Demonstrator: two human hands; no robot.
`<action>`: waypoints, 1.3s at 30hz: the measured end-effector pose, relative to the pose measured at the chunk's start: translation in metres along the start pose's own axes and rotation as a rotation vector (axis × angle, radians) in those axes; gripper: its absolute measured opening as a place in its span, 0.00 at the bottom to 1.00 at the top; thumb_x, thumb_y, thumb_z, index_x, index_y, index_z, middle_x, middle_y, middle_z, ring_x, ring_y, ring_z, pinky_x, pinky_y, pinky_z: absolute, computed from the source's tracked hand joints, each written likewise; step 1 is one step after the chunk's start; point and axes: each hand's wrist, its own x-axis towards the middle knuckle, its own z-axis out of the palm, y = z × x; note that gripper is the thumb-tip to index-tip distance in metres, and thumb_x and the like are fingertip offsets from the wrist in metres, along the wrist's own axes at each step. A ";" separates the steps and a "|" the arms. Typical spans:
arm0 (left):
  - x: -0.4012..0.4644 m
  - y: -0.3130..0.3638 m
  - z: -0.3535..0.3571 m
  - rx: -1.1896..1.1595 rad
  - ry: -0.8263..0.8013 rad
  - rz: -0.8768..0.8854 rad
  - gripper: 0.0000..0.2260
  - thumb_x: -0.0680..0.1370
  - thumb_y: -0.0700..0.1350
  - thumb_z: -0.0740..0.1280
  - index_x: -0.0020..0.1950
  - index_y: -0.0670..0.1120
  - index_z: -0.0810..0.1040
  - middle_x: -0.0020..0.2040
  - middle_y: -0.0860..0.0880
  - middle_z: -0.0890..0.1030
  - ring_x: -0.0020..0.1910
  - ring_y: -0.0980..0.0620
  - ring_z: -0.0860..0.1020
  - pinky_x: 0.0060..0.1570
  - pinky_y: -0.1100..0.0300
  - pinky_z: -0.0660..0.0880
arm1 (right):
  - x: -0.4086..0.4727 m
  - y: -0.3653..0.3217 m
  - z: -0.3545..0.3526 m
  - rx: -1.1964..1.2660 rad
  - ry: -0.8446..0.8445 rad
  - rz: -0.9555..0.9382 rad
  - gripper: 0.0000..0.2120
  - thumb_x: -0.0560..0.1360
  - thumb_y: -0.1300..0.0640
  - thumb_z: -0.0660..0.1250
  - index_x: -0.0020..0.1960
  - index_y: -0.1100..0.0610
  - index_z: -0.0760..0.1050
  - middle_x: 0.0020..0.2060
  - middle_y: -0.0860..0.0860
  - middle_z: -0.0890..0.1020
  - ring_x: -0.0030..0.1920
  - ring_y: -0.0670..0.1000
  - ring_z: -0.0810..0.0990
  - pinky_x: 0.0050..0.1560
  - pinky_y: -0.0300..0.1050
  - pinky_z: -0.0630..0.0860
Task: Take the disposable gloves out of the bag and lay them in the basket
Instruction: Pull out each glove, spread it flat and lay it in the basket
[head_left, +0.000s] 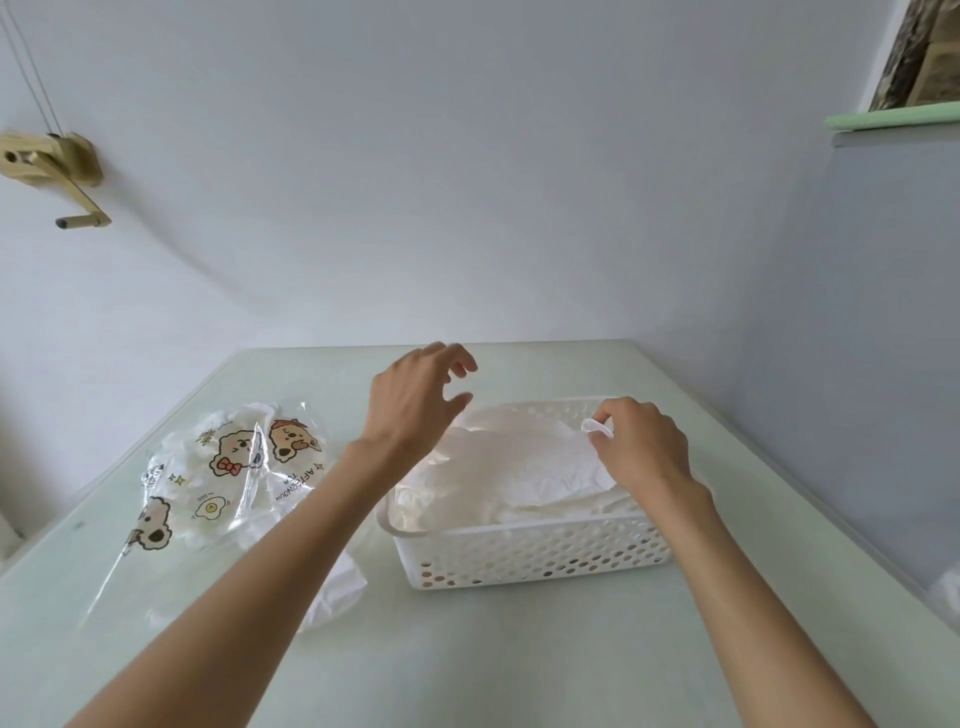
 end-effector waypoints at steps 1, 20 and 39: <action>-0.003 -0.001 -0.006 -0.030 0.047 0.045 0.09 0.74 0.48 0.71 0.53 0.55 0.77 0.47 0.60 0.77 0.46 0.59 0.76 0.38 0.61 0.70 | 0.001 0.001 0.001 -0.002 -0.002 -0.005 0.07 0.78 0.59 0.63 0.53 0.54 0.79 0.50 0.56 0.82 0.49 0.59 0.80 0.42 0.44 0.71; -0.011 0.019 -0.023 -0.205 -0.742 0.199 0.13 0.81 0.48 0.62 0.64 0.54 0.77 0.63 0.55 0.77 0.64 0.55 0.74 0.63 0.59 0.69 | -0.010 -0.023 -0.023 0.109 -0.301 -0.263 0.16 0.77 0.51 0.65 0.64 0.47 0.71 0.59 0.52 0.75 0.58 0.55 0.75 0.56 0.46 0.70; -0.026 0.007 -0.052 0.135 -0.933 -0.023 0.40 0.74 0.68 0.59 0.79 0.52 0.48 0.79 0.54 0.47 0.78 0.53 0.47 0.76 0.49 0.48 | 0.009 -0.023 -0.037 -0.194 -0.630 -0.268 0.39 0.71 0.50 0.73 0.75 0.41 0.56 0.76 0.50 0.52 0.76 0.53 0.49 0.72 0.52 0.60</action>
